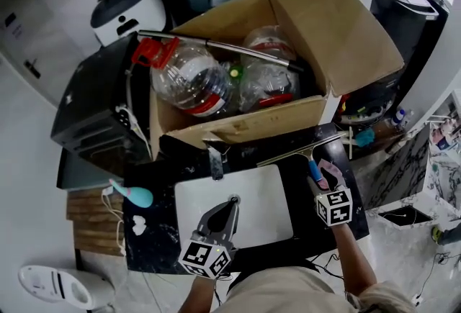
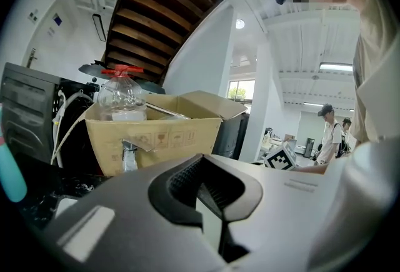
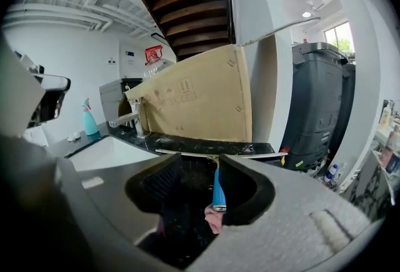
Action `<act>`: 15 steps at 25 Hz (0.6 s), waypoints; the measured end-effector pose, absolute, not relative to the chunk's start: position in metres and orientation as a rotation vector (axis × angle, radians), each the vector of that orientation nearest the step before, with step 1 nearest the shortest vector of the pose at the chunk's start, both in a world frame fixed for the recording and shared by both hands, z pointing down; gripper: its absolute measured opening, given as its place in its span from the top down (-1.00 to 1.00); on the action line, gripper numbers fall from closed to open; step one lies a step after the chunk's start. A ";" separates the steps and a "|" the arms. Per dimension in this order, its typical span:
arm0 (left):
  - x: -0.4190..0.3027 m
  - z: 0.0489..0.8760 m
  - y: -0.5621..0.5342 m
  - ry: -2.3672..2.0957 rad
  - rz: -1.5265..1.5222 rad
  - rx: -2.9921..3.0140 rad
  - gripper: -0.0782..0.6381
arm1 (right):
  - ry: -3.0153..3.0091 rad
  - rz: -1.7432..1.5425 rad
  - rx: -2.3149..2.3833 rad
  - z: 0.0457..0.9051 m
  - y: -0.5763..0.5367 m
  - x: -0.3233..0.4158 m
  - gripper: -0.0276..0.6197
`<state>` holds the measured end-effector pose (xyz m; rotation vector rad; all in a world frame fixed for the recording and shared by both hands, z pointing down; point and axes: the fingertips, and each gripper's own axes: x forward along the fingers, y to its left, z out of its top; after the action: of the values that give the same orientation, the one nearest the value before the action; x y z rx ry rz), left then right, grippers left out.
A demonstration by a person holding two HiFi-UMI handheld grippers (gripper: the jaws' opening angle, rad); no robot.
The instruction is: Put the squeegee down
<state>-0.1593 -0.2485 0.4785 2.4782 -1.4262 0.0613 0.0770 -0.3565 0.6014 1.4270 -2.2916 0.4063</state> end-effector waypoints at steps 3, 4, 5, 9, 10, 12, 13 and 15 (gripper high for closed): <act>-0.156 0.477 -0.247 -1.413 0.052 2.499 0.74 | -2.330 0.399 1.428 0.585 -0.334 0.078 0.33; -0.155 0.476 -0.246 -1.409 0.050 2.505 0.74 | -2.344 0.396 1.423 0.580 -0.326 0.077 0.34; -0.154 0.474 -0.246 -1.404 0.046 2.513 0.74 | -2.359 0.393 1.418 0.575 -0.318 0.077 0.36; -0.147 0.463 -0.245 -1.385 0.021 2.557 0.74 | -2.409 0.355 1.423 0.550 -0.295 0.079 0.44; -0.146 0.461 -0.244 -1.384 0.014 2.564 0.74 | -2.422 0.343 1.432 0.542 -0.291 0.080 0.46; -0.144 0.456 -0.242 -1.383 0.004 2.578 0.74 | -2.456 0.322 1.456 0.527 -0.283 0.083 0.50; -0.143 0.454 -0.242 -1.384 0.000 2.586 0.74 | -2.474 0.311 1.466 0.519 -0.280 0.084 0.52; -0.142 0.449 -0.243 -1.387 -0.007 2.603 0.74 | -2.505 0.277 1.480 0.504 -0.276 0.085 0.55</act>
<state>-0.1421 -0.2426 0.4491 2.6034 -1.3866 -0.0069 0.0854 -0.2761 0.5035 1.4796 -2.5050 0.2767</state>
